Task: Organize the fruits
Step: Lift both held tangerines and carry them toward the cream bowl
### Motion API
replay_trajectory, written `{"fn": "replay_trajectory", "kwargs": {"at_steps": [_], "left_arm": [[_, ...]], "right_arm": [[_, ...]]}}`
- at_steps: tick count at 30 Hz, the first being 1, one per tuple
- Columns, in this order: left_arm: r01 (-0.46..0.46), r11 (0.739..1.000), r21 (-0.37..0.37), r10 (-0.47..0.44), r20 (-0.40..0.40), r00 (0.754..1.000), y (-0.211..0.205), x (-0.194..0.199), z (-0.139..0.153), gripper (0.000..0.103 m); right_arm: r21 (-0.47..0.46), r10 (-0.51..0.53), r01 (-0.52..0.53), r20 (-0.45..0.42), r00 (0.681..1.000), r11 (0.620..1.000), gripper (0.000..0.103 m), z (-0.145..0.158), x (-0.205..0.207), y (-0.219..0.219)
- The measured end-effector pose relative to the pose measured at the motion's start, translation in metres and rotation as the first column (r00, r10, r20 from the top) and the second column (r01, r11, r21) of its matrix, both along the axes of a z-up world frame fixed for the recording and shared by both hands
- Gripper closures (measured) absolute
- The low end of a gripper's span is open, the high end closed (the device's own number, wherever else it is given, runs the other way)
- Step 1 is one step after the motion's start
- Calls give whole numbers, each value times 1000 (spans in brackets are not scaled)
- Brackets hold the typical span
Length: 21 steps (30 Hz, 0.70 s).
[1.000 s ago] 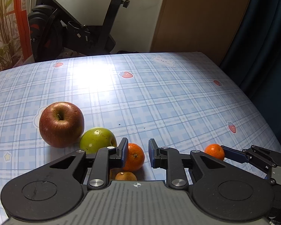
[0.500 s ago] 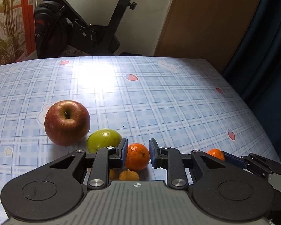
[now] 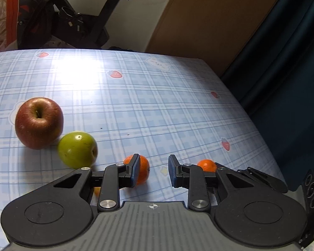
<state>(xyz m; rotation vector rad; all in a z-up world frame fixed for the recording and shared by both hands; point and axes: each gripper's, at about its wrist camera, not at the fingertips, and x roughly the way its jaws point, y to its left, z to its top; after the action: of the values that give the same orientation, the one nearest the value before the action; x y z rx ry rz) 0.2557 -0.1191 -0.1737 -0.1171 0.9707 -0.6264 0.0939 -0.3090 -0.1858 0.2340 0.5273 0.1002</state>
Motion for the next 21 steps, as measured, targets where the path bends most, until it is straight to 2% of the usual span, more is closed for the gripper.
{"fn": "replay_trajectory", "kwargs": {"at_steps": [2, 3, 6, 8, 12, 21], "left_arm": [[-8, 1000, 2, 8, 39, 999, 2, -2, 4, 71], [-30, 999, 31, 28, 60, 998, 2, -1, 4, 71], [-79, 992, 97, 74, 55, 996, 3, 7, -6, 70], [-88, 989, 117, 83, 48, 995, 3, 11, -12, 66], [-61, 988, 141, 60, 9, 998, -2, 16, -22, 65], [-34, 981, 193, 31, 18, 999, -9, 11, -25, 64]], "right_arm": [[3, 0, 0, -1, 1000, 1000, 64, 0, 1, 0], [4, 0, 0, -1, 1000, 1000, 64, 0, 1, 0], [6, 2, -2, -1, 1000, 1000, 64, 0, 1, -1], [8, 3, -3, 0, 1000, 1000, 64, 0, 2, -2], [15, 5, -5, 1, 1000, 1000, 64, 0, 2, -4], [20, 9, -9, 1, 1000, 1000, 64, 0, 3, -5]]}}
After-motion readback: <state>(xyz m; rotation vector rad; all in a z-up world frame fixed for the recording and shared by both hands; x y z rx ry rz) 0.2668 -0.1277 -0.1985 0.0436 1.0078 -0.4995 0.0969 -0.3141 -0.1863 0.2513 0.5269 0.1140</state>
